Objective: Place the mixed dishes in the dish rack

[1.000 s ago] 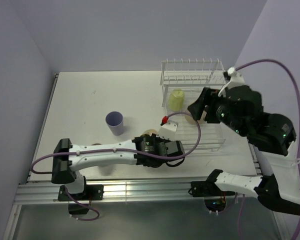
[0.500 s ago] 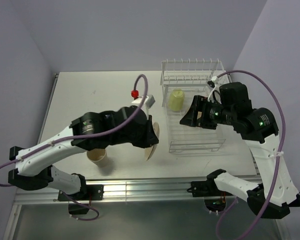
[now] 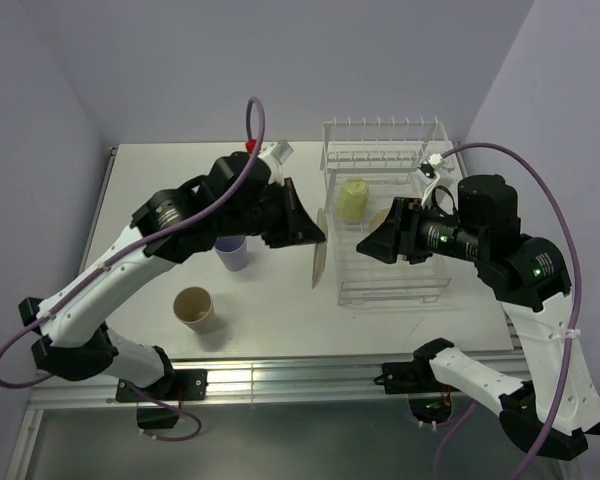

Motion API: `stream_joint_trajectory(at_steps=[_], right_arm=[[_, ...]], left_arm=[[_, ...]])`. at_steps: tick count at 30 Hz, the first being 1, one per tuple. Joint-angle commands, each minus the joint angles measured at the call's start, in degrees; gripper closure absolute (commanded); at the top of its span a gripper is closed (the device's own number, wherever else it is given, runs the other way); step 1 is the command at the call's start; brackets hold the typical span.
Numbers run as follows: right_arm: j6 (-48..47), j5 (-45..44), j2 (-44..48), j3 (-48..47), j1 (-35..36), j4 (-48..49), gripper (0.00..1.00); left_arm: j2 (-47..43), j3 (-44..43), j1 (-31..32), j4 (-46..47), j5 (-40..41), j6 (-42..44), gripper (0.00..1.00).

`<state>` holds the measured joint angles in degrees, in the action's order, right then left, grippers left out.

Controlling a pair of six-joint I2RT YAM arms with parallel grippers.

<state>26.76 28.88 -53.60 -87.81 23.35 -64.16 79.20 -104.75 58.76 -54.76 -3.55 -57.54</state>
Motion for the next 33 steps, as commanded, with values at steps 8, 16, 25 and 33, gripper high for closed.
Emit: stream_joint_trajectory(at_steps=[8,16,25,33], right_arm=[[-8.65,-16.75,0.87,-9.39,4.68,-2.11,0.28],[-6.64,-26.76,-2.11,-11.06,16.36,-2.90,0.29],[-6.37,-40.66,-5.63,-11.42,27.26,-4.13,0.30],[-6.64,-46.89,-8.00,-8.08,33.76,-1.14,0.31]], left_arm=[[13.26,-20.67,-5.40,1.76,-2.33,-11.87,1.00],[8.60,-8.54,-7.79,9.77,-2.08,-23.23,1.00],[9.39,-9.77,-7.79,7.48,0.56,-26.57,1.00],[10.62,-10.74,-7.79,6.34,-0.40,-28.07,1.00]])
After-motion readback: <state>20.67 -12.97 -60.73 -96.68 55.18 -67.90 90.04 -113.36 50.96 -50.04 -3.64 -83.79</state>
